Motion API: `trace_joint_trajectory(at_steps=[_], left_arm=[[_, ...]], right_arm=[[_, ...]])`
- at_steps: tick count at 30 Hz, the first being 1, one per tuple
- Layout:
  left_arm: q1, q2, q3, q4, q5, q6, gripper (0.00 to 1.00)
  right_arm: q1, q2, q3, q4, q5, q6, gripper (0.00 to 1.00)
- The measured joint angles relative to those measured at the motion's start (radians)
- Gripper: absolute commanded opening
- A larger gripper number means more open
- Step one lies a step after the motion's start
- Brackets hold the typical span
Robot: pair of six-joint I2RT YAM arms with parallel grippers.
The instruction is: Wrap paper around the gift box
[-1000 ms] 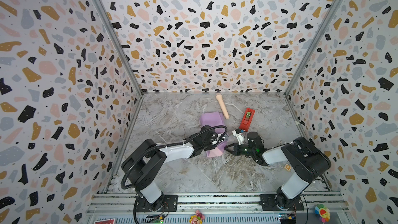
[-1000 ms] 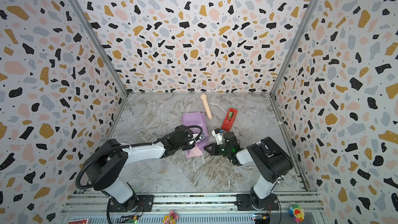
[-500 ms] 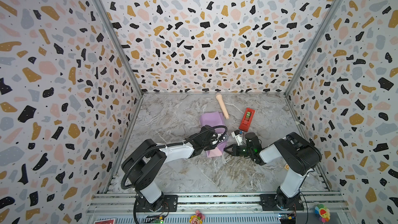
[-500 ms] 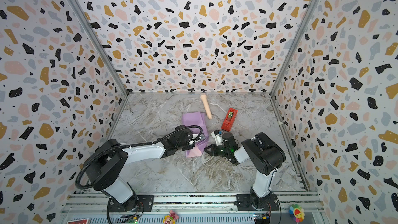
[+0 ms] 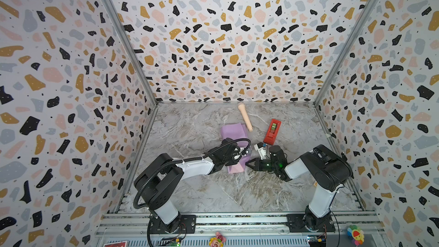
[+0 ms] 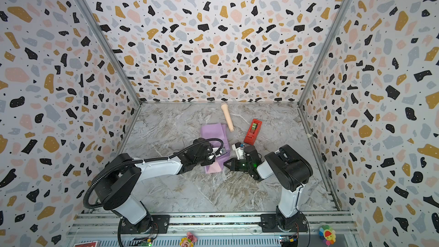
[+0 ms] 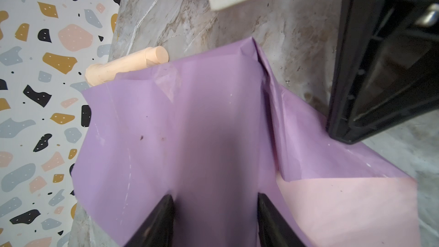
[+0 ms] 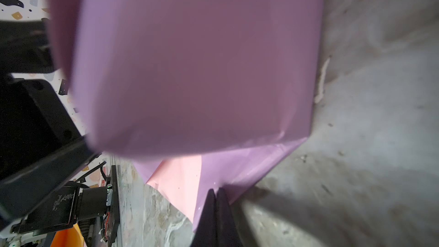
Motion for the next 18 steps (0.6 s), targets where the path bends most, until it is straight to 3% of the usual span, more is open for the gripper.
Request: trace_joint_trajectory(at_steps=[18], left_arm=[[0.000,0.000,0.000,0.000,0.000,0.000,0.54]], right_arm=[[0.043,0.001,0.022,-0.031,0.086,0.030,0.00]])
